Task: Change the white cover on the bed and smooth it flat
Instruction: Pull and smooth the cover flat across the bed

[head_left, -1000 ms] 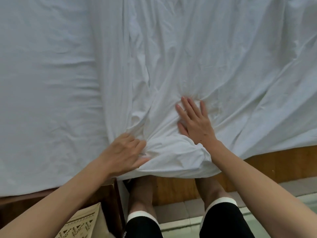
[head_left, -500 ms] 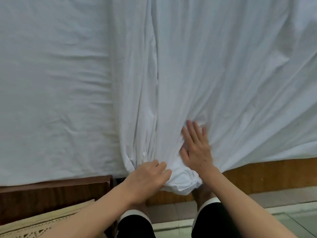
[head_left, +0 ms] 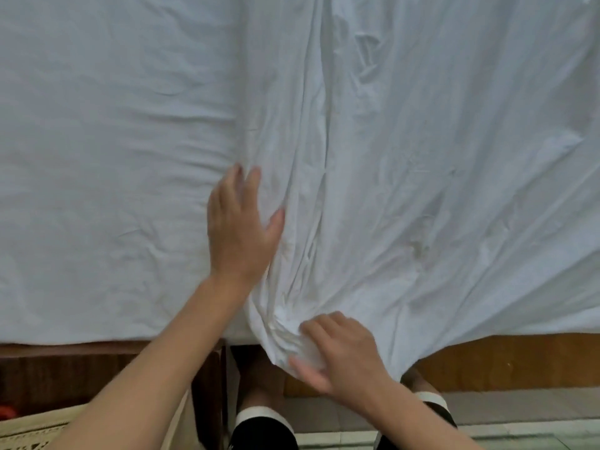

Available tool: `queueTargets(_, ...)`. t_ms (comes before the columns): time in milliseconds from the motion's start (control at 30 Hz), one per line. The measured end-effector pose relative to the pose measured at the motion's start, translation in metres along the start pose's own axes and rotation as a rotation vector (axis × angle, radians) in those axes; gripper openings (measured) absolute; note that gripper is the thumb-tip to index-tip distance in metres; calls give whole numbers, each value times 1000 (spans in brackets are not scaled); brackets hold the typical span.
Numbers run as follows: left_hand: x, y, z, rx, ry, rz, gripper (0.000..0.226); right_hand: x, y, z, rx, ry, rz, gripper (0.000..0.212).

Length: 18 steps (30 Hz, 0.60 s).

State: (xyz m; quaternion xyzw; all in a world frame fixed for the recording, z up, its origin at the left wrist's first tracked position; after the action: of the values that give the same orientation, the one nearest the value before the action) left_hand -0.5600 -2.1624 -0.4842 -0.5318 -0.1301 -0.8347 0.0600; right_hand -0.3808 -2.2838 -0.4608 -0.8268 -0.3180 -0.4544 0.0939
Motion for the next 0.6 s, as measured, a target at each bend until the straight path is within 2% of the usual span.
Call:
queueTargets(67,-10,-32,15,95,-121,-225,90,-21,12,-8,-101,117,-266,69)
queueTargets(100,-16,-43,20,132,-170,-311,97,-28,12,-6,-158,151,-314,70)
queueTargets(167,-17,-58,24,173,-169,-343,91,-33,4,-1,-243,156,-270,57)
queueTargets(233,-6,-66,18,234,17,-264,72,-37,-2,-3,-283,115,-171,61)
queueTargets(300,12,-65,10,265,320,-219,59,-41,4,-18,-286,-4,36,55)
queueTargets(400,47,-67,-4,221,751,-164,59,-40,12,-63,-310,-147,444,38)
queueTargets(467,60,-69,-23,342,1075,-177,57,-43,1,-90,-346,-77,535,27)
queueTargets(500,59,-67,-34,424,1208,-222,56,-49,-7,-96,-332,-41,504,23)
queueTargets(533,53,-65,-46,504,1237,-257,53,-59,-15,-103,-302,-64,397,22)
queueTargets(567,47,-62,-54,582,1142,-270,50,-73,-24,-109,-253,-72,244,23)
queueTargets(600,39,-59,-59,623,891,-283,47,-88,-30,-111,-198,-28,55,29)
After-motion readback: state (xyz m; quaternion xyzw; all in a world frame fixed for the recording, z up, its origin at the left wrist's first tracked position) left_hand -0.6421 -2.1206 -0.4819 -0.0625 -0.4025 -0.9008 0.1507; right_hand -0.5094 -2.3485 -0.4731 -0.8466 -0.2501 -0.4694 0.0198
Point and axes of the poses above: each hand's wrist, its own y-axis away from the middle knuckle, its own x-axis out of the back of the hand, z = x × y, the point moved 3 cm from there along -y, towards the middle knuckle, and after that the axes turned 4 degrees about x, right-handed, at the moved point
